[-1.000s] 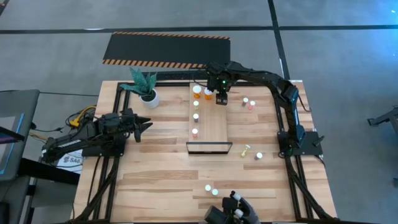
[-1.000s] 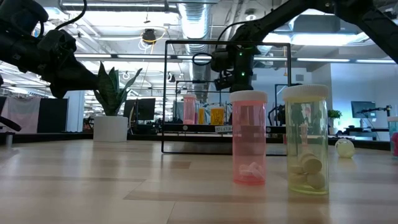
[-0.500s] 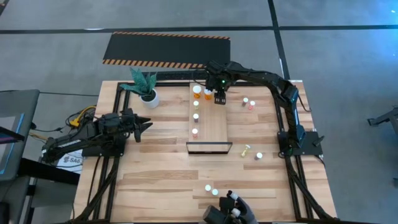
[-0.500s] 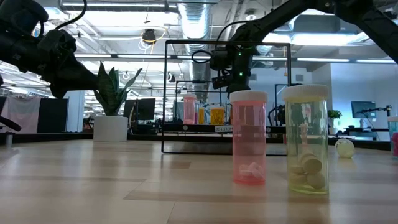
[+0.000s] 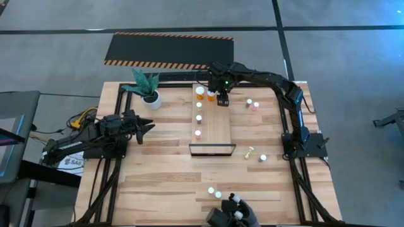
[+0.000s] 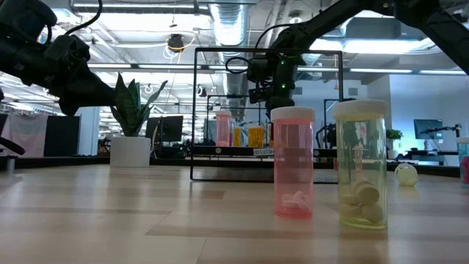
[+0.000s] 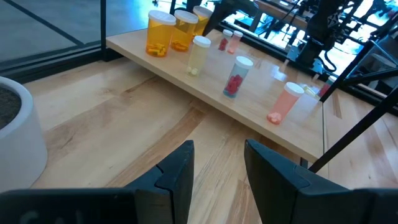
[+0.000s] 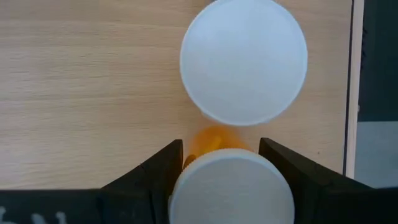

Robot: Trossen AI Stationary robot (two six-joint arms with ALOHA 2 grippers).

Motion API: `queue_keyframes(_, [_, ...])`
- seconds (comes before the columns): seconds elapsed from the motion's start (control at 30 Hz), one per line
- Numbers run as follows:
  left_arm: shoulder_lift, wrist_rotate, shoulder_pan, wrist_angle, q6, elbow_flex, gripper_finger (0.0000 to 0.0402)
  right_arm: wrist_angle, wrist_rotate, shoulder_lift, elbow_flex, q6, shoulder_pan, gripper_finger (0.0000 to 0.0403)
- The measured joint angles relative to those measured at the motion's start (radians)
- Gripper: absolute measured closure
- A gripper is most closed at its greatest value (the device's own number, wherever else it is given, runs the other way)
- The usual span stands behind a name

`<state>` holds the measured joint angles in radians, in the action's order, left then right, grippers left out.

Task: Pick and place medicine bottles onto shelf by color
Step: Put the large orange pill bottle on the shelf aligned with the other large orange pill bottles

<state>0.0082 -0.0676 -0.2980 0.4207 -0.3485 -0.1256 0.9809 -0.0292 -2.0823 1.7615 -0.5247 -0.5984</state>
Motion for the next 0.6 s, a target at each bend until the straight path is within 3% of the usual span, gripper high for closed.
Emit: queue_keyframes(0.6, [0.000,0.000,0.000,0.000,0.000,0.000,0.0274,-0.011,0.001,0.000,0.000,-0.007,-0.014,0.0146])
